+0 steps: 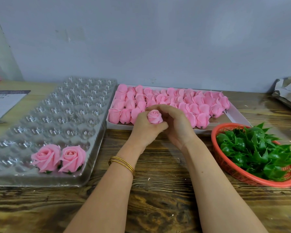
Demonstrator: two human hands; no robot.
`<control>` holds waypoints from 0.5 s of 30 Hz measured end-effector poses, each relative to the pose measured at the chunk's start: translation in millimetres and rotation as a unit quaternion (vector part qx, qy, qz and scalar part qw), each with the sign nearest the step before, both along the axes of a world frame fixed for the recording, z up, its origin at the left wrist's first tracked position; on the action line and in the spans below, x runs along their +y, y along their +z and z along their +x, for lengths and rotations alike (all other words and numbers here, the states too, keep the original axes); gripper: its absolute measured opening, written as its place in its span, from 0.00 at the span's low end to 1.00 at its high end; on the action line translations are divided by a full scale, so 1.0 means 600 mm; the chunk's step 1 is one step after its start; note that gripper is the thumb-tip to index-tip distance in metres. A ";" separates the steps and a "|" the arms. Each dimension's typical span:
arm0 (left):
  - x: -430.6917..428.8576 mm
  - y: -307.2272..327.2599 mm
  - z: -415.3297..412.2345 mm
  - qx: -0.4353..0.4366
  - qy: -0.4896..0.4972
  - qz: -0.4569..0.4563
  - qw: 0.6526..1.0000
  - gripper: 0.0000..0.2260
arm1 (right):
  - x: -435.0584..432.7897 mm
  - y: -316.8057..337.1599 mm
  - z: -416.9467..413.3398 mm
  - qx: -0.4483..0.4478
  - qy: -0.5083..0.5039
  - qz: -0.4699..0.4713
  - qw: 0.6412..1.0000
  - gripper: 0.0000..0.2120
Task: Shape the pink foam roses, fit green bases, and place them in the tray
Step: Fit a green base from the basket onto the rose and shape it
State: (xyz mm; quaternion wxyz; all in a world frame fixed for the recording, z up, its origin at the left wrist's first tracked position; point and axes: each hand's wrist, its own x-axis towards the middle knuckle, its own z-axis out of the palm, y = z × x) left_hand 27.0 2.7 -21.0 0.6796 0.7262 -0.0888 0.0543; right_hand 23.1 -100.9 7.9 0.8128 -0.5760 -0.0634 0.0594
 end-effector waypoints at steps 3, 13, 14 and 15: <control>0.002 0.005 0.001 -0.019 0.036 -0.026 0.999 0.14 | 0.000 0.002 0.002 0.012 -0.010 0.025 1.000 0.14; 0.005 0.006 0.010 -0.012 0.104 -0.048 0.993 0.08 | -0.002 -0.011 0.013 0.022 -0.003 0.083 0.996 0.14; 0.007 0.007 0.010 -0.011 0.107 -0.063 0.992 0.09 | -0.002 -0.012 0.014 0.023 -0.003 0.085 0.996 0.13; 0.007 0.008 0.009 -0.011 0.107 -0.081 0.991 0.09 | -0.002 -0.014 0.014 0.026 0.000 0.086 0.996 0.13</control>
